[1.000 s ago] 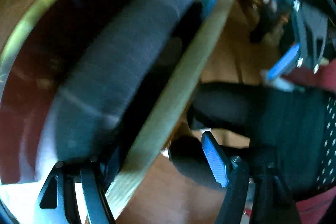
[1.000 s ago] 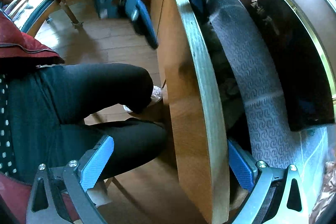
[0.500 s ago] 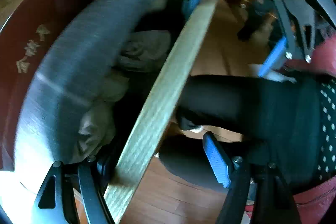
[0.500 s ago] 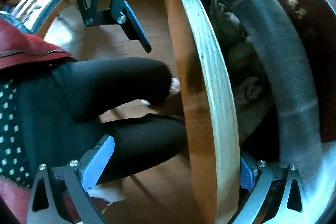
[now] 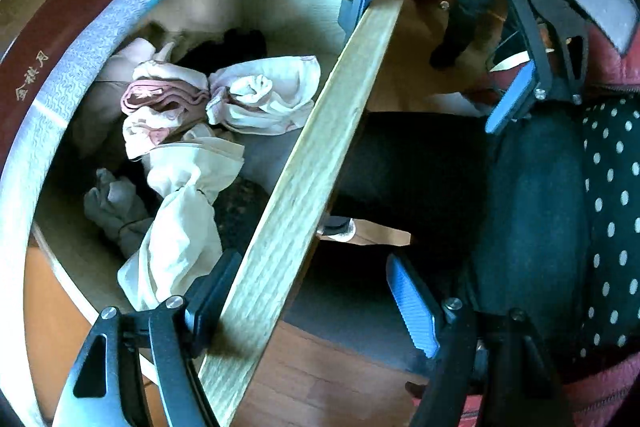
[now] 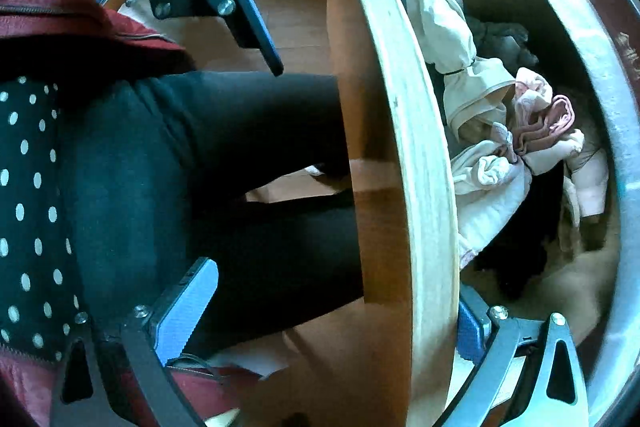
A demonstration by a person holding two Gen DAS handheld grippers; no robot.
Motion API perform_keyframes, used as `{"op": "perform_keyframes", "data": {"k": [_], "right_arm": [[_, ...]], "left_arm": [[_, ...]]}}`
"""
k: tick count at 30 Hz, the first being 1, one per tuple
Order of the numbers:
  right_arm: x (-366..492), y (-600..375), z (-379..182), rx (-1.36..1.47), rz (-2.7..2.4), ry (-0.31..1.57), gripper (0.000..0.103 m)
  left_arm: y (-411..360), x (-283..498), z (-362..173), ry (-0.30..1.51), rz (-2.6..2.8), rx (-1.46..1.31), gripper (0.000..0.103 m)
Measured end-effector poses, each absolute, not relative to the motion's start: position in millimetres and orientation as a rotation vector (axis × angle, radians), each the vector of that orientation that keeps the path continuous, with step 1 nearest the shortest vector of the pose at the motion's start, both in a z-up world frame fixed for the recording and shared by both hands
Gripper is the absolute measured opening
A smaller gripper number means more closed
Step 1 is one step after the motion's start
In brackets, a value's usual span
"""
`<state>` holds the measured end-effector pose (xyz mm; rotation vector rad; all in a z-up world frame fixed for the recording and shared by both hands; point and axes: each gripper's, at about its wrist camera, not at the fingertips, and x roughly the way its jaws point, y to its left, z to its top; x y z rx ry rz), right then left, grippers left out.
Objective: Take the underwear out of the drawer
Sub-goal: 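Grip the drawer edge with the right tool and pull it open, then reach into the drawer and grasp the pink strawberry-print rolled cloth with right tool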
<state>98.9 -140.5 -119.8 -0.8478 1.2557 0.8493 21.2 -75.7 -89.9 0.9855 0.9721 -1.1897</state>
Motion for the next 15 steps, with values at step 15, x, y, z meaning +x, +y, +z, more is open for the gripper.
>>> {"op": "perform_keyframes", "data": {"k": [15], "right_arm": [[68.4, -147.8, -120.2, -0.763, 0.807, 1.257, 0.103]], "left_arm": [[-67.2, 29.9, -75.9, 0.956, -1.174, 0.954, 0.075]]}}
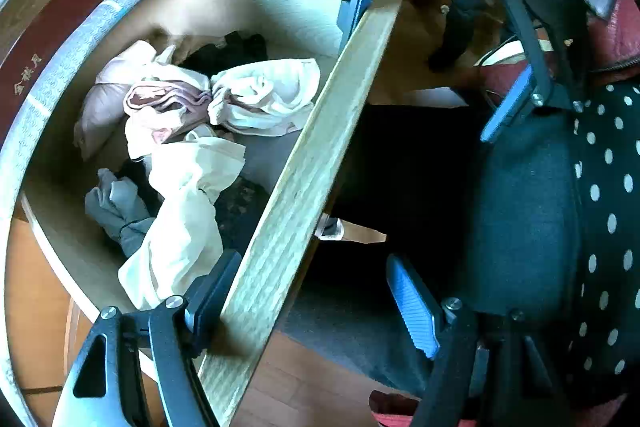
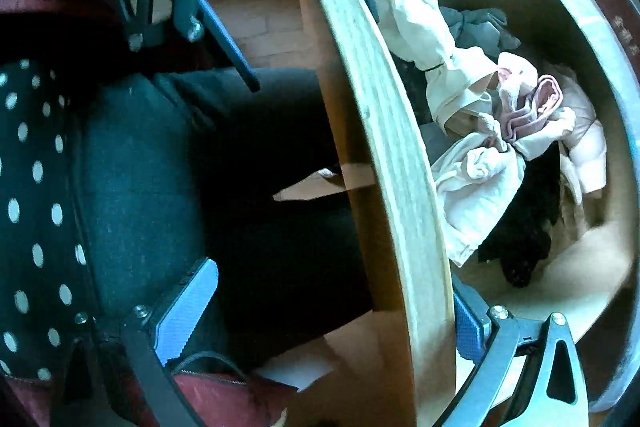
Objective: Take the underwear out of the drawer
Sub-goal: 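Reach into the drawer and grasp the pink strawberry-print rolled cloth with right tool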
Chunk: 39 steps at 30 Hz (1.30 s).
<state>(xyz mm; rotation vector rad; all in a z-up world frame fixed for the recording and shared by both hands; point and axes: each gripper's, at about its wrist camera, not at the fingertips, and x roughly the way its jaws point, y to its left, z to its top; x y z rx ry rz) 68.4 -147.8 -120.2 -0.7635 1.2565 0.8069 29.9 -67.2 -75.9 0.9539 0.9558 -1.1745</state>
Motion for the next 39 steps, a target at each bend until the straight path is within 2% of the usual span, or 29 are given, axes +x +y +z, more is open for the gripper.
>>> {"op": "perform_keyframes", "data": {"k": [7, 10, 16, 23, 28, 34, 39], "right_arm": [[42.0, -133.1, -129.3, -0.869, 0.847, 1.279, 0.103], [39.5, -135.0, -130.9, -0.829, 0.848, 1.292, 0.103], [36.2, -138.4, -133.4, -0.833, 0.818, 1.267, 0.103], [56.0, -164.2, -106.2, -0.548, 0.793, 1.215, 0.103], [69.6, -201.6, -76.1, -0.353, 0.748, 1.144, 0.103], [94.3, -230.9, -50.2, -0.238, 0.606, 1.014, 0.103], [124.1, -229.6, -57.2, -0.165, 0.463, 0.970, 0.103]], "left_arm": [[-60.6, 26.8, -71.8, 1.018, -1.246, 0.954, 0.074], [-64.5, 26.9, -70.3, 0.977, -1.198, 1.006, 0.074], [-60.7, 37.0, -62.4, 0.983, -1.188, 0.940, 0.074], [-46.6, 59.0, -39.9, 0.987, -1.176, 0.796, 0.074], [-28.3, 84.0, 7.6, 0.950, -1.226, 0.604, 0.074], [-14.0, 106.9, 56.1, 0.856, -1.126, 0.382, 0.075], [-8.6, 124.2, 71.6, 0.829, -0.891, 0.240, 0.076]]}}
